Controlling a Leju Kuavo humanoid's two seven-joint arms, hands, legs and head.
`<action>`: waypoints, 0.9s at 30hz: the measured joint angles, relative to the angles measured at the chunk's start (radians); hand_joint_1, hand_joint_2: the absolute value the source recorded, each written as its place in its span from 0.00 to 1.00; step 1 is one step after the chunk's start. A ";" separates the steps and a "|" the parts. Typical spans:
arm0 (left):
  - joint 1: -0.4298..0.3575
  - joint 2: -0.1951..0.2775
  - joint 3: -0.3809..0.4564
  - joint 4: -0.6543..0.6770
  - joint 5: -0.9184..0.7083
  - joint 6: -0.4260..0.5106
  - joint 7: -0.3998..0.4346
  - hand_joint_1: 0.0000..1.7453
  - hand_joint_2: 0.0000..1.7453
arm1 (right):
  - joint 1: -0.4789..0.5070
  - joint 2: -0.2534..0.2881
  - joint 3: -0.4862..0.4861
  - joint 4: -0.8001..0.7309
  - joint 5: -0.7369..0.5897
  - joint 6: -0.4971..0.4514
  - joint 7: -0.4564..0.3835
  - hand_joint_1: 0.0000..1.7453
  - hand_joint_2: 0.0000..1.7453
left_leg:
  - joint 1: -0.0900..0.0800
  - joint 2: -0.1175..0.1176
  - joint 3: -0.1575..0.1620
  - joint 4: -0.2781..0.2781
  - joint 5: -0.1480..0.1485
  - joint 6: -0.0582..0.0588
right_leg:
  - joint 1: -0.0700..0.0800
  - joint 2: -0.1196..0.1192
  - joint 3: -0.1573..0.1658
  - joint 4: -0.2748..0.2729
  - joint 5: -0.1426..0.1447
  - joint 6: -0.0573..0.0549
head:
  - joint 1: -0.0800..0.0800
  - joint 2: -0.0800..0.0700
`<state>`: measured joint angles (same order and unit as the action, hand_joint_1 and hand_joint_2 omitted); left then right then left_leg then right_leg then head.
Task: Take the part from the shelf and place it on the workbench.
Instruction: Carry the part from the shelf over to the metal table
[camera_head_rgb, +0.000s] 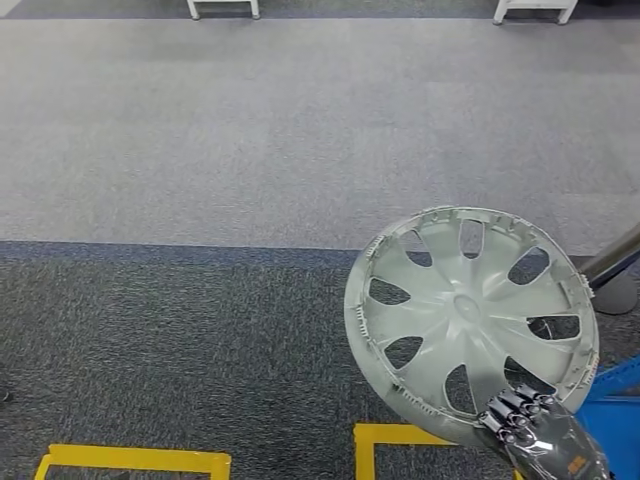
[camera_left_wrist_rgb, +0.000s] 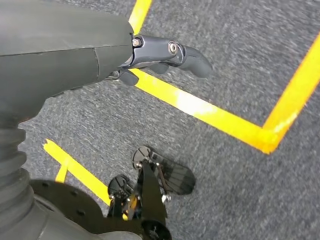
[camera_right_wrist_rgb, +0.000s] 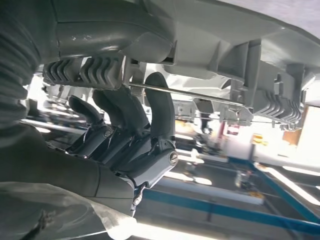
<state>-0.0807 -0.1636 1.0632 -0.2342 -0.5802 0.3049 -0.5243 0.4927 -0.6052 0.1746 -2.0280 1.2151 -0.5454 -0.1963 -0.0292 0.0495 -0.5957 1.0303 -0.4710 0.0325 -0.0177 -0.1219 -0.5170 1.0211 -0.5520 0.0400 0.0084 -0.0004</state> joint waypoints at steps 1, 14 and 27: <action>0.001 0.000 0.000 0.000 0.000 0.000 0.000 0.00 1.00 | -0.008 0.000 0.004 0.001 0.000 0.000 -0.004 1.00 1.00 | 0.003 -0.011 0.004 -0.007 0.003 0.006 | -0.002 0.018 -0.003 0.011 -0.010 0.004 | 0.001 0.000; -0.003 0.001 0.000 0.000 -0.013 0.002 0.008 0.00 1.00 | -0.059 -0.005 0.055 0.030 0.013 0.009 -0.033 1.00 1.00 | 0.017 -0.181 -0.002 0.008 -0.002 -0.009 | -0.018 0.195 -0.046 0.018 0.023 0.006 | 0.010 0.000; -0.002 0.005 -0.005 0.000 -0.031 0.002 0.013 0.00 1.00 | -0.148 -0.009 0.098 0.054 0.008 0.044 -0.086 1.00 1.00 | -0.001 0.020 -0.024 0.040 0.012 -0.003 | 0.004 0.032 0.003 0.004 -0.006 -0.021 | -0.004 0.000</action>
<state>-0.0826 -0.1588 1.0579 -0.2342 -0.6114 0.3066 -0.5109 0.3446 -0.6141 0.2724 -1.9740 1.2234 -0.5015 -0.2820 -0.0302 0.0697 -0.6199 1.0707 -0.4589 0.0297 -0.0140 -0.0904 -0.5135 1.0254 -0.5576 0.0190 0.0042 -0.0004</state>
